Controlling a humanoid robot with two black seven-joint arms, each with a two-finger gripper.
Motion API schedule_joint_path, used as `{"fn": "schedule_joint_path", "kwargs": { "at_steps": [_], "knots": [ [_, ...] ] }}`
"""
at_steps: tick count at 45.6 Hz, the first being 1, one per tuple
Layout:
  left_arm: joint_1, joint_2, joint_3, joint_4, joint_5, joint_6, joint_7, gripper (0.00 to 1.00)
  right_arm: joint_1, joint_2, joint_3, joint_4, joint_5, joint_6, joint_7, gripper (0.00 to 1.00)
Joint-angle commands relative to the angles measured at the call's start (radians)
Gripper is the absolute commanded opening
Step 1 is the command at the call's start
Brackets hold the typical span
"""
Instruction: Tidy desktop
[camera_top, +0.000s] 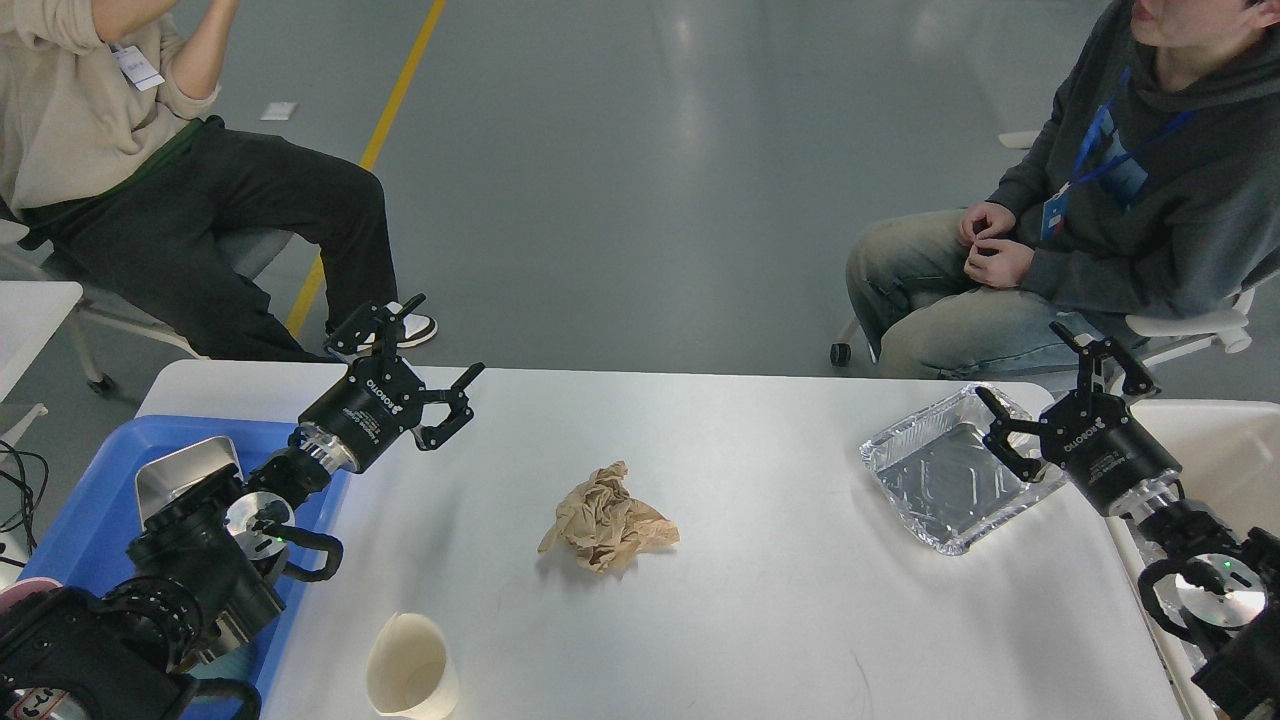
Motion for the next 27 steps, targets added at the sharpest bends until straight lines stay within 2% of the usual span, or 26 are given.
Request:
{"fn": "schedule_joint_path", "kwargs": {
  "at_steps": [1,5,9,15,21,27],
  "knots": [
    [0.000,-0.016,-0.001,-0.001,0.002,0.000,-0.003,0.98,0.005,-0.023,-0.006,0.015,-0.001,-0.011,-0.005,1.00],
    [0.000,-0.017,-0.001,-0.001,0.002,0.000,-0.004,0.98,-0.001,-0.118,-0.029,0.066,-0.018,-0.011,-0.009,1.00],
    [0.000,-0.017,-0.001,-0.002,0.002,-0.002,-0.010,0.98,-0.024,-0.251,-0.075,0.197,-0.028,-0.020,-0.015,1.00],
    [0.000,-0.036,-0.001,-0.001,0.002,-0.002,-0.013,0.98,-0.135,-0.513,-0.136,0.424,-0.032,-0.077,-0.029,1.00],
    [0.000,-0.057,-0.001,-0.002,0.002,0.000,-0.027,0.98,-0.287,-0.819,-0.139,0.645,-0.044,-0.083,-0.046,1.00],
    [0.002,-0.069,0.001,-0.002,0.003,0.000,-0.044,0.98,-0.416,-1.087,-0.147,0.776,-0.057,-0.077,-0.045,1.00]
  ]
}}
